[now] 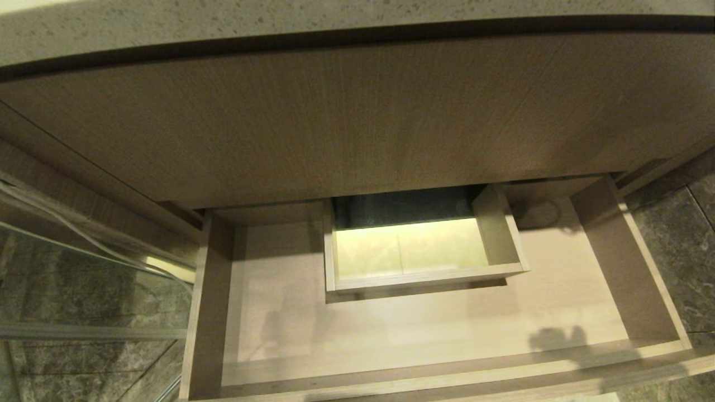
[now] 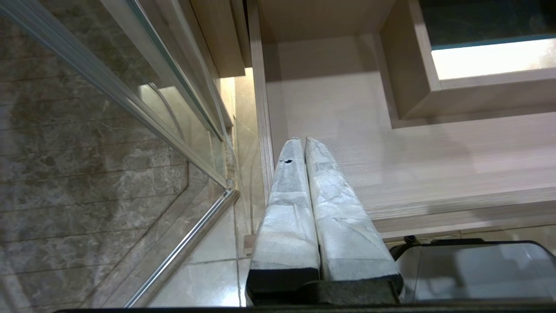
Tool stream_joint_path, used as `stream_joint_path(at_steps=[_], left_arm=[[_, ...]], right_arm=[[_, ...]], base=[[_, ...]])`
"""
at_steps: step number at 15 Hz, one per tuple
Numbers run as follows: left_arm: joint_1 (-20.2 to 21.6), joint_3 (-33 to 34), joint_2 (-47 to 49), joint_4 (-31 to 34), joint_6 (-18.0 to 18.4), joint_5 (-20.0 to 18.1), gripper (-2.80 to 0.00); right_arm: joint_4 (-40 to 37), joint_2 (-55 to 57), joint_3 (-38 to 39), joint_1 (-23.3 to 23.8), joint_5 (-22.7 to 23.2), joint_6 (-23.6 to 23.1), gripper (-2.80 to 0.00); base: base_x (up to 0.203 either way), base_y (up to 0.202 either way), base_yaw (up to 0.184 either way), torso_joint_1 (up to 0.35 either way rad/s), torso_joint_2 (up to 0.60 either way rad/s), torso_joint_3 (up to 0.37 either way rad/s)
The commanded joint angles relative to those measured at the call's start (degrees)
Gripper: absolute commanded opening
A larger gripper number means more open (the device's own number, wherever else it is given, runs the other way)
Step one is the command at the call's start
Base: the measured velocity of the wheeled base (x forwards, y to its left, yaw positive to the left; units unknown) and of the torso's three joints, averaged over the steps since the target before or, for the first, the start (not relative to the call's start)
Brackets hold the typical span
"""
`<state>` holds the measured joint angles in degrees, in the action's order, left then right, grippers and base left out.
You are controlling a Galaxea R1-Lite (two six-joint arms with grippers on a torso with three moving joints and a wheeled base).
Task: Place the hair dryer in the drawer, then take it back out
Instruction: Close the drawer
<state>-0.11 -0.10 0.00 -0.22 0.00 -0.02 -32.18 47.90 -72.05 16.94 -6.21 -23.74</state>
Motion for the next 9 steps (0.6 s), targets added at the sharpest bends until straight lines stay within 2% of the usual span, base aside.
stream_joint_path(at_steps=[1, 9], left_arm=[[0.0, 0.0, 0.0, 0.0, 0.0, 0.0, -2.8], [0.0, 0.0, 0.0, 0.0, 0.0, 0.0, -2.8]], right_arm=[[-0.1, -0.1, 0.5, 0.0, 0.0, -0.2, -2.8], [-0.7, -0.5, 1.7, -0.1, 0.0, -0.3, -2.8]], base=[[0.0, 0.0, 0.0, -0.227, 0.49, 0.264], [0.0, 0.0, 0.0, -0.215, 0.47, 0.259]])
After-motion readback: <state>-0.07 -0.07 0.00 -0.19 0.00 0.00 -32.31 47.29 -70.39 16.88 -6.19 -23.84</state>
